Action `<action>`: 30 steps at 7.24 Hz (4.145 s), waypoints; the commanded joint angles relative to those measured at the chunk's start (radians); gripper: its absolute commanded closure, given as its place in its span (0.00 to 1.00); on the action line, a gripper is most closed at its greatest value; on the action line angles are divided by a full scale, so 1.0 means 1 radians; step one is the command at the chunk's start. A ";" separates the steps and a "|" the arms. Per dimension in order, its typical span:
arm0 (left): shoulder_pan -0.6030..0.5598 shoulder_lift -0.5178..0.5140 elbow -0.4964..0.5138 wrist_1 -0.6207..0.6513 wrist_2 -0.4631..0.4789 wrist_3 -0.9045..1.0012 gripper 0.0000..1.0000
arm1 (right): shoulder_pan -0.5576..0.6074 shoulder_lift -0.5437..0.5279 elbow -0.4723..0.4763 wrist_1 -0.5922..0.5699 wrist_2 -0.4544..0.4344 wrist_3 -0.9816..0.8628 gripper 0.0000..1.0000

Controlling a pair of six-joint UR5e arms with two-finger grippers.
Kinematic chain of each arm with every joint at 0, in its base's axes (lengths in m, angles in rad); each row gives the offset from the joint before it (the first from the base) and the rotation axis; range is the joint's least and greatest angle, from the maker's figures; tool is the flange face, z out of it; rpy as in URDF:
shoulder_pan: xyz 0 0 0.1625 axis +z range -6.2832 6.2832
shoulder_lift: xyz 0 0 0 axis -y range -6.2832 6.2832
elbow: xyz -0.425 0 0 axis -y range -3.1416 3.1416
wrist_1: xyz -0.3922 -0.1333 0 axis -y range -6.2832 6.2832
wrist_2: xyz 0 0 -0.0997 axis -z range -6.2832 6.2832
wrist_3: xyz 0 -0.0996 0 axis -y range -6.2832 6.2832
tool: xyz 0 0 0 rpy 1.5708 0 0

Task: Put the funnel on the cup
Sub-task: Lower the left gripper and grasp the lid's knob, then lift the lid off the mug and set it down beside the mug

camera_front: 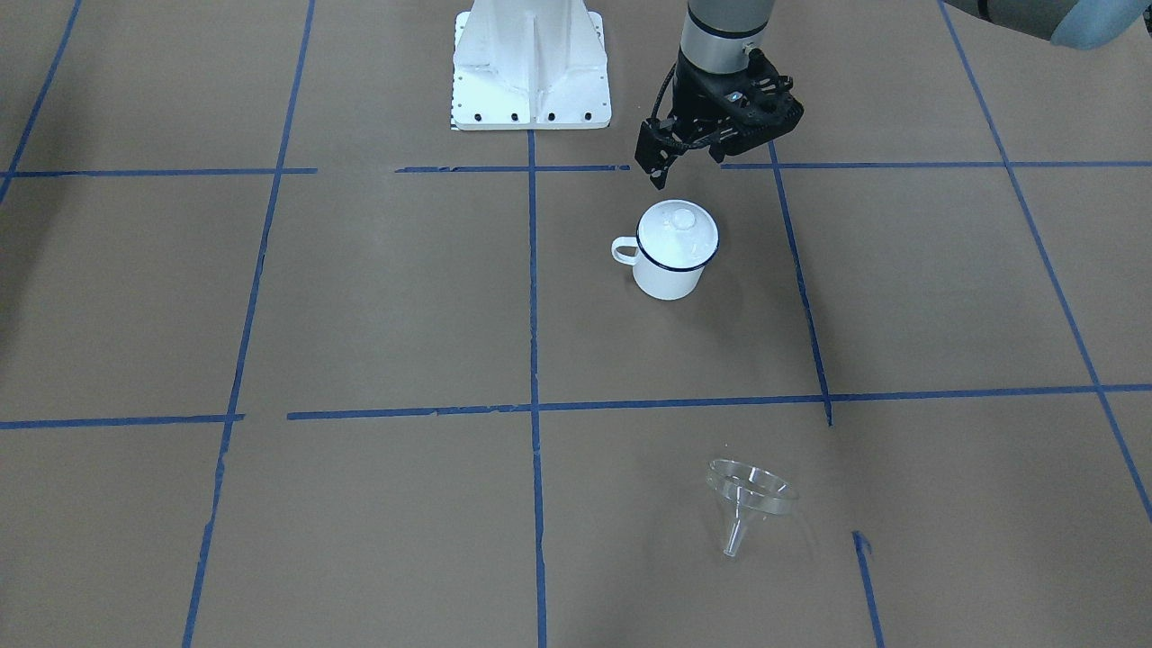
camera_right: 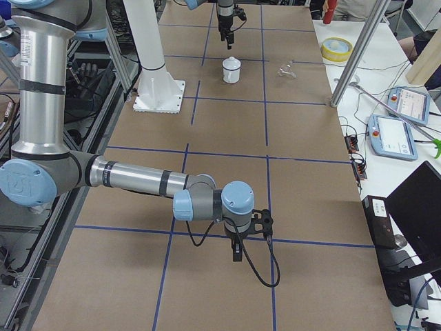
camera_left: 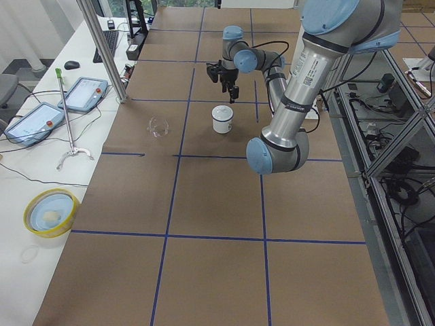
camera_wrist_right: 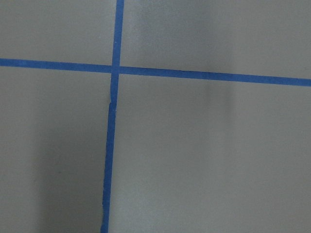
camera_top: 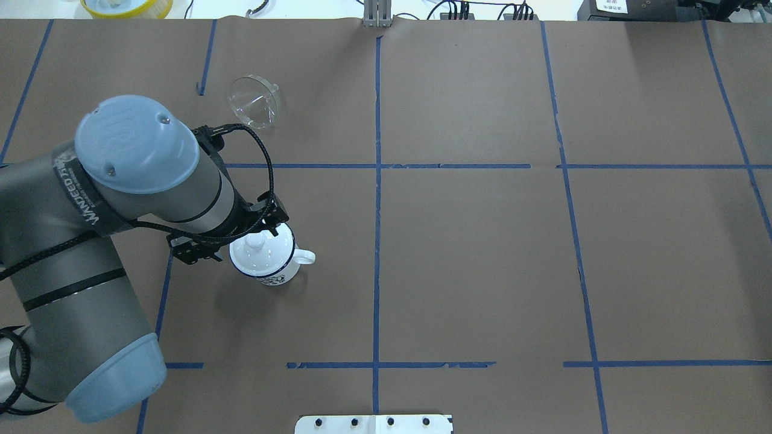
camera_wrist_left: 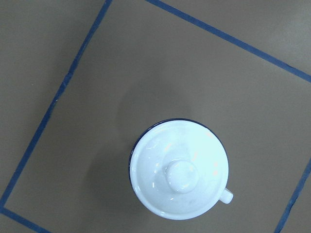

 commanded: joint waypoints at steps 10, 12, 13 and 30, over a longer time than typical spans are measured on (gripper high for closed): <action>-0.004 0.054 0.106 -0.191 0.014 0.074 0.32 | 0.000 0.000 0.000 0.000 0.000 0.000 0.00; -0.002 0.055 0.106 -0.191 0.013 0.074 0.40 | 0.000 0.000 0.000 0.000 0.000 0.000 0.00; 0.001 0.054 0.107 -0.189 0.011 0.071 0.54 | 0.000 0.000 0.000 0.000 0.000 0.000 0.00; -0.303 0.534 -0.062 -0.447 -0.144 0.375 1.00 | 0.000 0.002 -0.002 0.000 0.000 0.000 0.00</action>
